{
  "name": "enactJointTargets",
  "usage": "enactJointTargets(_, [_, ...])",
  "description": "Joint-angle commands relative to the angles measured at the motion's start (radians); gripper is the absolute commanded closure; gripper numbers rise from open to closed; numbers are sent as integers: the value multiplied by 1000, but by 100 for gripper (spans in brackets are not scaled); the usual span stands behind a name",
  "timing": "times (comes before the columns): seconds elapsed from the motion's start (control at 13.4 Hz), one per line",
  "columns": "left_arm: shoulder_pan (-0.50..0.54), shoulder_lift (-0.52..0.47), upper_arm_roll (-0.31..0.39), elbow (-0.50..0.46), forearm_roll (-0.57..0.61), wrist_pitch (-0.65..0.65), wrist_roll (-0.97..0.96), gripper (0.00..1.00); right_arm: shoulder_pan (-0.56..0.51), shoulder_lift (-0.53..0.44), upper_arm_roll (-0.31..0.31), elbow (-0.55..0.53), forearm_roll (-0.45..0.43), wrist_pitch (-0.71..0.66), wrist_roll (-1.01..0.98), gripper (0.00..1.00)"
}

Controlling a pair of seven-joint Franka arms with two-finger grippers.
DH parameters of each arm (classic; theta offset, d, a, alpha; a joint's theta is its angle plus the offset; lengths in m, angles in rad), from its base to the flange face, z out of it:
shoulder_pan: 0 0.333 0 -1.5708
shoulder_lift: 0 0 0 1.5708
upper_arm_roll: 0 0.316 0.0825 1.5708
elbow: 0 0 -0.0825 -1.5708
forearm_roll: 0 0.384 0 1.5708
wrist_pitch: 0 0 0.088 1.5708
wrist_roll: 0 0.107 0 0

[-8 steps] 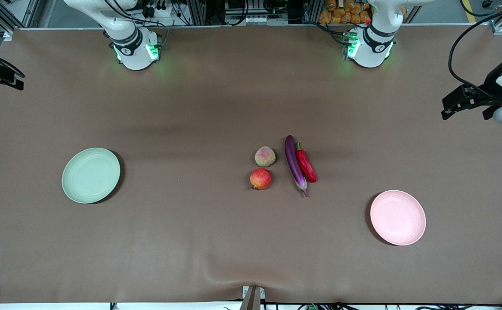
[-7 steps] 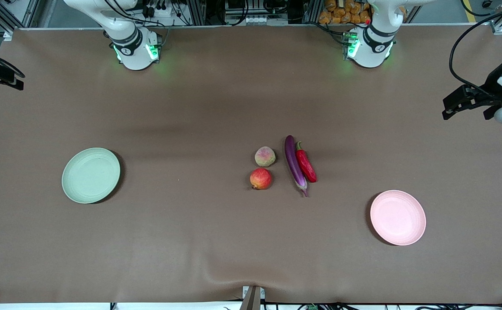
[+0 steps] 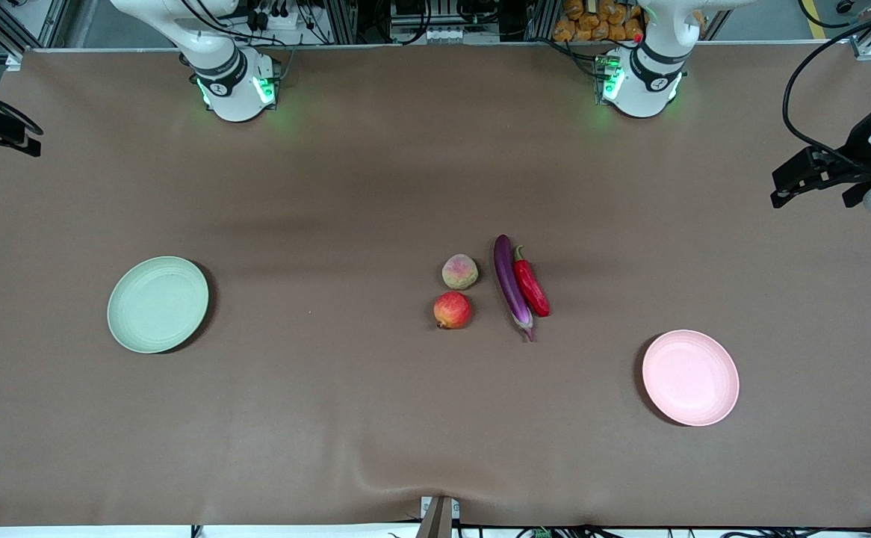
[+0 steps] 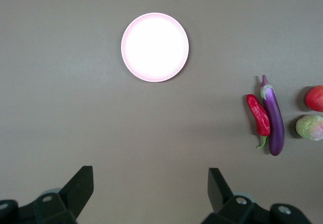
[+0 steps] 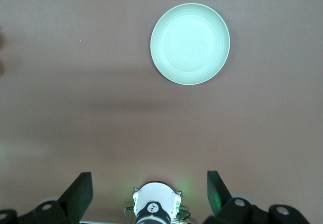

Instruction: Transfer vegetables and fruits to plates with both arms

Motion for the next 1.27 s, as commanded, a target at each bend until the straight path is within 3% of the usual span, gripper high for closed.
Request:
enactJointTargets(0.0, [1, 6, -2, 13, 7, -45, -17, 0, -20, -2, 8, 1, 17, 0, -7, 0])
enactJointTargets(0.89, [-8, 32, -29, 3, 6, -24, -30, 0, -18, 0, 8, 1, 17, 0, -7, 0])
enactJointTargets(1.19, [-21, 168, -86, -15, -7, 109, -127, 0, -20, -2, 8, 1, 20, 2, -7, 0])
